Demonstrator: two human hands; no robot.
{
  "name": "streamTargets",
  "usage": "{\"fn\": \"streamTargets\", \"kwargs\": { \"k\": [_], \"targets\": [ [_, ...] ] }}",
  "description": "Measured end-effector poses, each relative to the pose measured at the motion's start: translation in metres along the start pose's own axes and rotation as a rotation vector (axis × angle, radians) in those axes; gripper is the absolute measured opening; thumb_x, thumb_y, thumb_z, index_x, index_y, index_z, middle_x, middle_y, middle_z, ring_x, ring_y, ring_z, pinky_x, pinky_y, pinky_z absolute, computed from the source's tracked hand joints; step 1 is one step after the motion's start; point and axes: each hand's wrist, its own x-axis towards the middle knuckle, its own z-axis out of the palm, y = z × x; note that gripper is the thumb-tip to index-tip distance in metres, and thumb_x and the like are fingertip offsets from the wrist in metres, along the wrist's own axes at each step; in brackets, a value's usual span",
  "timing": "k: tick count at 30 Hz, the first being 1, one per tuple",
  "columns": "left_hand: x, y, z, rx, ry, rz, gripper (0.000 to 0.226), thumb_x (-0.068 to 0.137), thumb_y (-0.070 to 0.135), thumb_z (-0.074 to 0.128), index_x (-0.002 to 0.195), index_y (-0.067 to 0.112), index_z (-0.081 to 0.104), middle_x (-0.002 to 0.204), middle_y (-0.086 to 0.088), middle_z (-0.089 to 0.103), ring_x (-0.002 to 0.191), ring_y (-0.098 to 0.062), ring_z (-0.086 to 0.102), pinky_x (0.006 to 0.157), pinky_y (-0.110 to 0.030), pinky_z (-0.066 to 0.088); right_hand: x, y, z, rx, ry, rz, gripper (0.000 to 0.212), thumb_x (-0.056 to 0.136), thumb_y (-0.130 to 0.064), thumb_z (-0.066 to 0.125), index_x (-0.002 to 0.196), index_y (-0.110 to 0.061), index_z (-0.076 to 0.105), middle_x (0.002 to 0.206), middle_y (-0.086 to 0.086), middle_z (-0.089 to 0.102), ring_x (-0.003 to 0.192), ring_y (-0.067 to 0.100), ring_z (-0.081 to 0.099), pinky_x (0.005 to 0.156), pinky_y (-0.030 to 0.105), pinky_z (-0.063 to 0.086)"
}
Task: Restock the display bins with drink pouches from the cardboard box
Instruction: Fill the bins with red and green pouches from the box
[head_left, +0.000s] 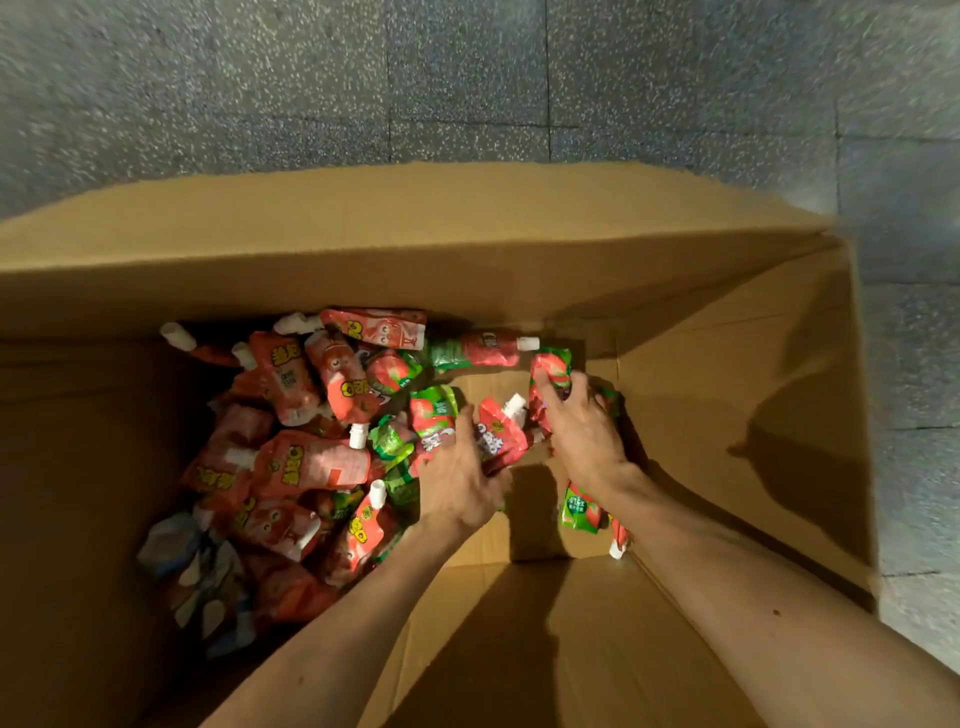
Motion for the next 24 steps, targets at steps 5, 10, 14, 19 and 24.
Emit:
{"fn": "streamTargets", "kwargs": {
  "k": [5,10,14,19,24],
  "targets": [
    [-0.026,-0.01,-0.033,-0.547,-0.061,-0.151,0.039,0.077,0.018,0.074,0.112,0.018,0.058,0.078,0.006,0.071,0.065,-0.013,0.068,0.07,-0.046,0.061,-0.018,-0.014,-0.007,0.147,-0.059,-0.051,0.095,0.086,-0.013,0.074,0.156,-0.034,0.014,0.15,0.014,0.027,0.134,0.04,0.037,0.103,0.062,0.042],
    [-0.053,-0.017,-0.069,-0.845,-0.064,-0.241,0.033,0.078,-0.001,0.074,0.109,0.005,0.063,0.08,-0.001,0.076,0.074,-0.027,0.073,0.062,-0.039,0.06,-0.054,-0.029,-0.032,0.456,-0.047,-0.061,0.08,0.083,-0.027,0.079,0.151,-0.029,0.038,0.15,0.009,0.042,0.136,0.031,0.043,0.108,0.042,0.038],
    [-0.095,-0.012,-0.093,-1.008,0.065,-0.265,0.021,0.078,-0.001,0.074,0.096,0.008,0.067,0.075,0.004,0.074,0.071,-0.012,0.071,0.061,-0.022,0.055,-0.094,-0.032,-0.068,0.799,-0.07,-0.007,0.074,0.077,-0.028,0.085,0.143,-0.029,0.05,0.148,0.002,0.046,0.136,0.024,0.042,0.109,0.038,0.037],
    [-0.16,-0.005,-0.124,-1.222,0.179,-0.255,0.031,0.075,0.007,0.077,0.105,0.008,0.068,0.101,-0.014,0.074,0.089,-0.028,0.071,0.087,-0.042,0.057,-0.14,-0.036,-0.111,1.337,-0.285,0.004,0.066,0.073,-0.03,0.085,0.133,-0.02,0.059,0.124,0.003,0.068,0.111,0.019,0.065,0.099,0.042,0.05],
    [-0.248,0.012,-0.143,-1.429,0.381,-0.134,0.04,0.067,0.007,0.076,0.107,0.004,0.068,0.099,-0.02,0.073,0.083,-0.031,0.07,0.073,-0.038,0.059,-0.196,-0.054,-0.146,1.548,-0.522,-0.206,0.051,0.073,-0.035,0.069,0.118,-0.012,0.065,0.103,0.006,0.076,0.09,0.019,0.073,0.072,0.038,0.059]
  ]
}}
